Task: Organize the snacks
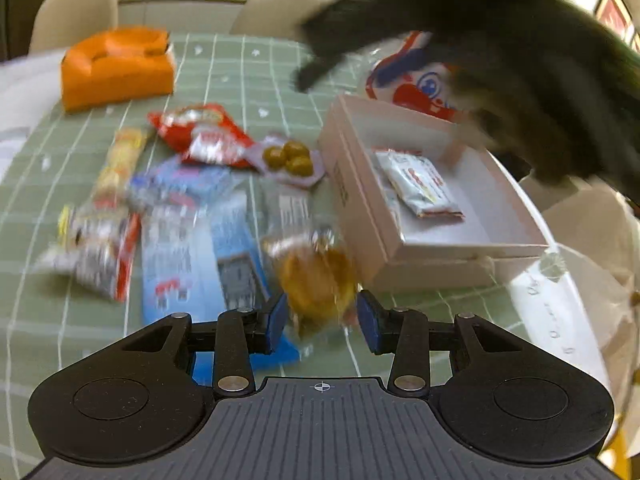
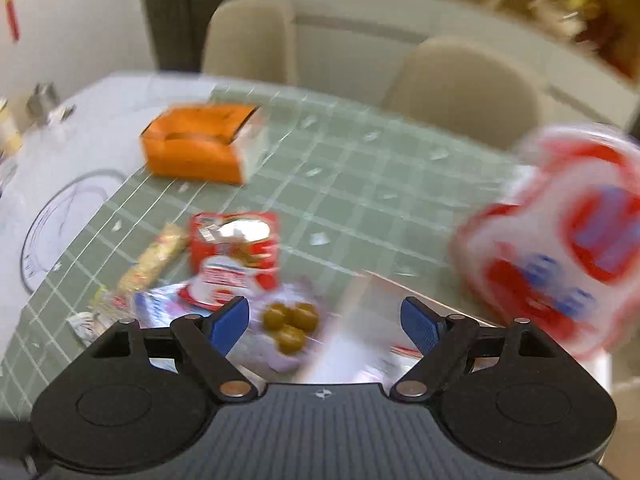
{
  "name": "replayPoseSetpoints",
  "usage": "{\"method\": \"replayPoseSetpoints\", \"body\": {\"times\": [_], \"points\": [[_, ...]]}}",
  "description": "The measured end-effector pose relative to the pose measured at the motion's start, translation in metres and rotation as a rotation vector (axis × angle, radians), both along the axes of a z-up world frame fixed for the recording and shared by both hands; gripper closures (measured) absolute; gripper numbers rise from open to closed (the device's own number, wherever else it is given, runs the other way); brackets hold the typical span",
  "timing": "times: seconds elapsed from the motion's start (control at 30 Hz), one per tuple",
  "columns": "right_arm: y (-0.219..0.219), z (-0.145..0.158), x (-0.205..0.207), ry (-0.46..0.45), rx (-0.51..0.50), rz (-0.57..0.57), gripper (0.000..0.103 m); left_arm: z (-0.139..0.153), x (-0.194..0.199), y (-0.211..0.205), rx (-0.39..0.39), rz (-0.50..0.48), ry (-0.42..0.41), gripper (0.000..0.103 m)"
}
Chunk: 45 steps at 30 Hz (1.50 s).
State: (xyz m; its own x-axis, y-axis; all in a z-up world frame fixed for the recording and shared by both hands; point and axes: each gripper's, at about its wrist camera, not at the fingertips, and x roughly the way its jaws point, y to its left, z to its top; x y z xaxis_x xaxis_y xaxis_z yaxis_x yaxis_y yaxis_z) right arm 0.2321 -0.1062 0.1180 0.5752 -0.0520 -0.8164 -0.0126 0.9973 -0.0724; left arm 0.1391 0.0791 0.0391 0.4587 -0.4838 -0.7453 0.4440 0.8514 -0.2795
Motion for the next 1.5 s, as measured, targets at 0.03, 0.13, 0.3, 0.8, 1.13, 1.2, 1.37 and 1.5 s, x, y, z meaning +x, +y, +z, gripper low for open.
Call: {"method": "replayPoseSetpoints", "body": {"times": [0.03, 0.13, 0.3, 0.8, 1.13, 1.2, 1.37, 1.5], "points": [[0.004, -0.008, 0.018, 0.047, 0.004, 0.009, 0.02, -0.003, -0.003, 0.003, -0.021, 0.002, 0.017, 0.06], [0.021, -0.04, 0.063, 0.145, -0.097, 0.016, 0.056, -0.011, -0.01, 0.008, -0.1, -0.032, 0.064, 0.06], [0.037, -0.078, 0.093, 0.245, -0.317, 0.062, 0.08, -0.02, -0.007, -0.004, -0.136, -0.086, 0.091, 0.06], [0.073, -0.081, -0.003, 0.296, -0.1, 0.232, 0.085, -0.021, 0.006, 0.041, 0.035, 0.186, 0.07, 0.077], [0.077, -0.048, -0.125, 0.129, 0.038, 0.319, 0.043, 0.007, 0.003, 0.045, -0.059, 0.281, 0.079, 0.077], [0.073, -0.054, -0.146, 0.129, 0.058, 0.312, 0.042, 0.011, 0.004, 0.03, -0.047, 0.255, 0.067, 0.077], [0.077, -0.081, -0.191, 0.127, 0.051, 0.288, 0.041, 0.012, -0.001, -0.006, 0.039, 0.204, 0.043, 0.077], [0.064, -0.078, -0.209, 0.108, 0.044, 0.262, 0.041, 0.007, -0.003, -0.025, 0.081, 0.176, 0.043, 0.077]]}}
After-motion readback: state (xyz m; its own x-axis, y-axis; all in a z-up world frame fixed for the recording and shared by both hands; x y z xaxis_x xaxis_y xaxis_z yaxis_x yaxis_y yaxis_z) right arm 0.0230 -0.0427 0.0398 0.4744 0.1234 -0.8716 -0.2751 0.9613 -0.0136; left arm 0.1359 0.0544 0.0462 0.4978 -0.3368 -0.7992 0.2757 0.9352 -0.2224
